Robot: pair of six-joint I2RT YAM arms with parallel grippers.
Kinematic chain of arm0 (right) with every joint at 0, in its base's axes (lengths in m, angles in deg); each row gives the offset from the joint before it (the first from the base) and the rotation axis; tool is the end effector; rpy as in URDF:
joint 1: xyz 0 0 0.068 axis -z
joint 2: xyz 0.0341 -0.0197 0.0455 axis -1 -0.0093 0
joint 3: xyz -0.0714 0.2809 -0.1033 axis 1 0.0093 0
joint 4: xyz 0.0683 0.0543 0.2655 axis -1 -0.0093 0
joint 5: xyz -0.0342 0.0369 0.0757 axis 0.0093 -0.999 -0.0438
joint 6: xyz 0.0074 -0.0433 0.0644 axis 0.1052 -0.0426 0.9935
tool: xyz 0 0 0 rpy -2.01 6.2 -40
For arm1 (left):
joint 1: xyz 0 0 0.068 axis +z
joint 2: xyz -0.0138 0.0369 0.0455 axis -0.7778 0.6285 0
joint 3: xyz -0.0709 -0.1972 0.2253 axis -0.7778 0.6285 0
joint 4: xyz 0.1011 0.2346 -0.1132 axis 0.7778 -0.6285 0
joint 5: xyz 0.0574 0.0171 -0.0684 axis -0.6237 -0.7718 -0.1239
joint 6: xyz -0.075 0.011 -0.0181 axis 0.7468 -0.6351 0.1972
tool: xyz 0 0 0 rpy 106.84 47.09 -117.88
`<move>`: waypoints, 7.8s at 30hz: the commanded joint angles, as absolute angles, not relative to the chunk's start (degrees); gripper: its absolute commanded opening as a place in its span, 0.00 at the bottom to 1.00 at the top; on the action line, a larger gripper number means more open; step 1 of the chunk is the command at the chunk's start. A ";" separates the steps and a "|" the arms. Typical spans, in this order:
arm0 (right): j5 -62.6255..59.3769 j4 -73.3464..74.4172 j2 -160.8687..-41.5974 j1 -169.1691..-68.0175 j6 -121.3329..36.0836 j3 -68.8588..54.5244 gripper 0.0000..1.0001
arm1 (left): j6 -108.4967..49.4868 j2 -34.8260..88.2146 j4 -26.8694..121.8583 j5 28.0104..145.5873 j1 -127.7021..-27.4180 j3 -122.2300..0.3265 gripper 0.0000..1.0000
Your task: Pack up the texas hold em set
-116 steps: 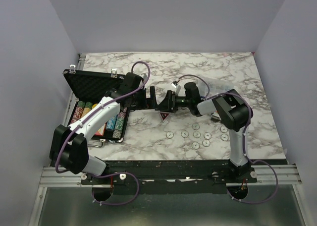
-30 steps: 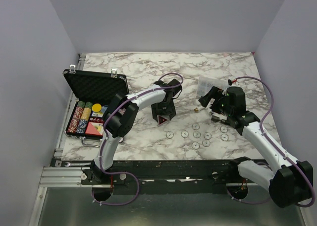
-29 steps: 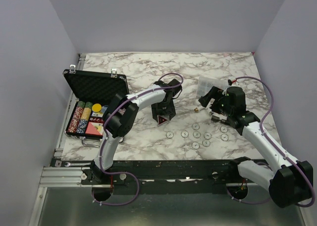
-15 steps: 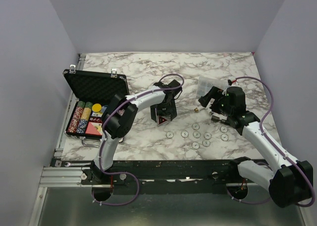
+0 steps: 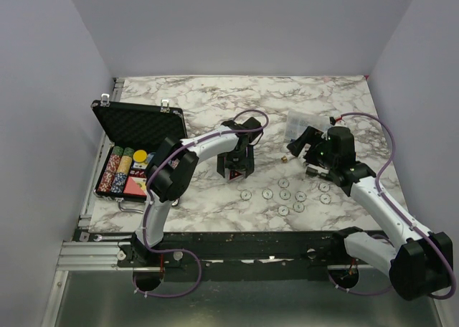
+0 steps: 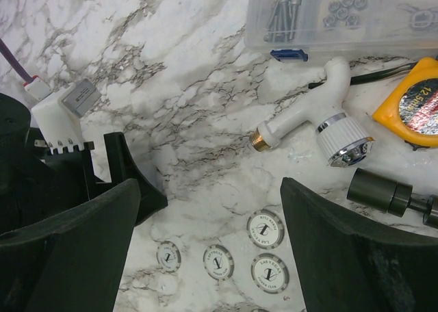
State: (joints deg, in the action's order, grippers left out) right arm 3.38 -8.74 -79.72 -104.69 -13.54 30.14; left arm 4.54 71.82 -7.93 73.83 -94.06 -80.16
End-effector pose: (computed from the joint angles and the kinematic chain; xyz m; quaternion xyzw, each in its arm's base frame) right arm 0.2466 0.0704 0.2598 0.1451 0.8585 0.2302 0.4347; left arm 0.3333 -0.3032 0.1564 -0.0255 0.9967 -0.0165 0.0755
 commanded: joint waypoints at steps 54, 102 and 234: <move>3.38 -6.43 -82.01 -104.83 -16.48 30.87 0.86 | 3.22 28.27 -7.27 73.54 -50.74 -46.93 0.19; 2.86 -5.55 -82.78 -104.79 -15.99 31.11 0.86 | 24.48 25.66 -3.62 76.52 -29.35 -35.80 0.74; 4.99 -45.35 -102.05 -101.20 4.03 20.65 0.31 | -22.36 36.45 13.93 103.63 -92.72 -64.52 0.99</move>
State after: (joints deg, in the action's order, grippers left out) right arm 5.02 -45.81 -100.73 -99.62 1.48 22.32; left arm -22.39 36.80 12.94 102.04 -93.01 -64.83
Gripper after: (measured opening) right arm 0.416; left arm 0.984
